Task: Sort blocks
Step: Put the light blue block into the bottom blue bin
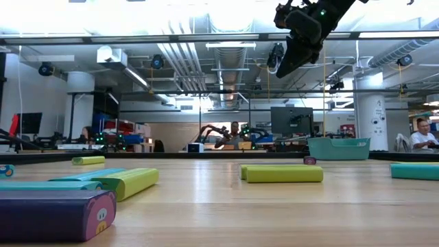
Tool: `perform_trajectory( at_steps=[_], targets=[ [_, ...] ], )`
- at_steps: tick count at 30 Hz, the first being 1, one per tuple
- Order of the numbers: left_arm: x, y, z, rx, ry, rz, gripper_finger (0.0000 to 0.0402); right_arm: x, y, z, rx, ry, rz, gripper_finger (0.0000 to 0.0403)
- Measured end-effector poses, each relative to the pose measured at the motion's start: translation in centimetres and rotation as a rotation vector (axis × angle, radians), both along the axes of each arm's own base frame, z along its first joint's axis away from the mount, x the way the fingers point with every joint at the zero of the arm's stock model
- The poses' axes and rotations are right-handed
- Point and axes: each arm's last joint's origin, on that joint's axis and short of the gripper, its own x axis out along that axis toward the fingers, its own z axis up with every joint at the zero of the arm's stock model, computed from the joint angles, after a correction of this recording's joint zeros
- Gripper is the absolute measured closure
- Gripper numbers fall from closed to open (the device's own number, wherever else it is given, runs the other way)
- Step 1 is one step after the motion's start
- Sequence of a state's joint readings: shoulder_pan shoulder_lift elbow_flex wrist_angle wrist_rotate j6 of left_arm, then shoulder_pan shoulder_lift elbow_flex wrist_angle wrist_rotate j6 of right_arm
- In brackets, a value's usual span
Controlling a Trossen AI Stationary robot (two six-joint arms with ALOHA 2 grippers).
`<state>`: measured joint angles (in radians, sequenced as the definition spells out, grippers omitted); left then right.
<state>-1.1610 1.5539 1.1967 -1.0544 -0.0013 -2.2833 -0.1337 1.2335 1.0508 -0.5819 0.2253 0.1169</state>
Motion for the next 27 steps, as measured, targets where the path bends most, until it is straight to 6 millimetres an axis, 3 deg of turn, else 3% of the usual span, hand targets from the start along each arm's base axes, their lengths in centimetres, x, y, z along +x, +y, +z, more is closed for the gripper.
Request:
perform_trajectory(
  at_steps=[12, 21, 27],
  targets=[
    [0.0, -0.9, -2.1, 0.099, 0.115, -0.007, 0.0317, 0.1, 0.0, 0.1, -0.016, -0.006, 0.017, 0.0394],
    [-0.2, -0.5, -2.1, 0.125, 0.156, -0.002, 0.0309, 0.2, -0.1, 0.4, -0.071, 0.006, 0.071, 0.0394],
    [-0.2, -0.5, -1.9, 0.124, 0.155, -0.005, 0.0277, 0.3, -0.2, 0.9, -0.065, -0.016, 0.059, 0.0394]
  ],
)
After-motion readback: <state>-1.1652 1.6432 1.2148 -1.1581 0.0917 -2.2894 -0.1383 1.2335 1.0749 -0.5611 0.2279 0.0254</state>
